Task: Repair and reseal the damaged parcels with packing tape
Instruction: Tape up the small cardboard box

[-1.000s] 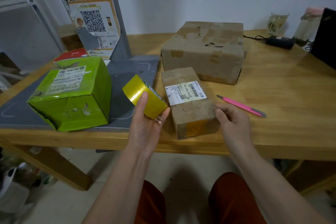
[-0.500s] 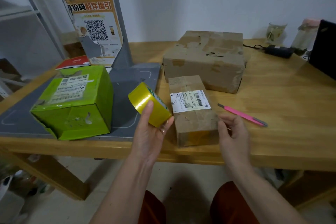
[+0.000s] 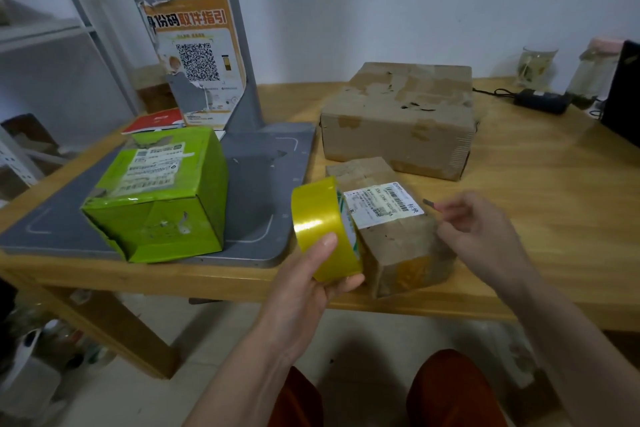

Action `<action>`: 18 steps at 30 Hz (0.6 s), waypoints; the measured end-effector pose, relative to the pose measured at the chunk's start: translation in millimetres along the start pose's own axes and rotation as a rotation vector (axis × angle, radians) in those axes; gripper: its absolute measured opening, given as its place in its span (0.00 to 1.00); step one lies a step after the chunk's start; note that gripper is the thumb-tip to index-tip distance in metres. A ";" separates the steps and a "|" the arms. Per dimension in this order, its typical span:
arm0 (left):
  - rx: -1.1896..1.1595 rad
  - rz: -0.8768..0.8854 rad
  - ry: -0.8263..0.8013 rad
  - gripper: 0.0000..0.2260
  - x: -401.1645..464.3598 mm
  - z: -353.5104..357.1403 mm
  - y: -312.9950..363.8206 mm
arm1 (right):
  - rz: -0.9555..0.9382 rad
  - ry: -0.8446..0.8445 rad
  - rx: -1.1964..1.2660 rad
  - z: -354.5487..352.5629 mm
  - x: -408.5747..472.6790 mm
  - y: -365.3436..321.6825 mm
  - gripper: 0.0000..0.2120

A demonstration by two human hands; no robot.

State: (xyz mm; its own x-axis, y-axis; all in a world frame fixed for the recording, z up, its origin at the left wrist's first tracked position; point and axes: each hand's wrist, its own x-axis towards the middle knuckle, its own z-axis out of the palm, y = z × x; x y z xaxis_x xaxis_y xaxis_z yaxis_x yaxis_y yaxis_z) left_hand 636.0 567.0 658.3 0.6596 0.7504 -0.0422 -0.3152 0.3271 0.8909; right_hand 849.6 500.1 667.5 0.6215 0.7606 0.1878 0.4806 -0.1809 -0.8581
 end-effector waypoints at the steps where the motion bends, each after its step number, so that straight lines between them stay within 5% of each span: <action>1: 0.031 0.028 -0.033 0.22 0.6 0.1 4.3 | -0.058 -0.012 -0.039 1.1 2.3 -7.8 0.13; 5: 0.174 0.060 -0.258 0.27 2.9 4.4 27.6 | -0.226 -0.372 0.182 9.2 9.0 -47.6 0.33; 7: 0.281 0.012 -0.343 0.28 4.0 9.2 31.8 | -0.222 -0.457 0.379 14.1 12.0 -61.3 0.26; 11: 0.224 -0.036 -0.248 0.43 8.6 9.1 19.8 | -0.318 -0.242 0.477 13.6 17.1 -68.7 0.08; 18: -0.307 -0.197 0.060 0.13 10.2 15.2 8.3 | -0.285 -0.095 0.441 7.9 20.4 -72.9 0.09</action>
State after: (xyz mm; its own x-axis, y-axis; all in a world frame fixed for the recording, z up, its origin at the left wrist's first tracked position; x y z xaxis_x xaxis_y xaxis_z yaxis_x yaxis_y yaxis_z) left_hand 650.4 568.6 672.2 0.6899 0.6851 -0.2340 -0.3823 0.6192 0.6859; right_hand 822.3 533.7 730.2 0.4359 0.7979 0.4163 0.3042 0.3047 -0.9025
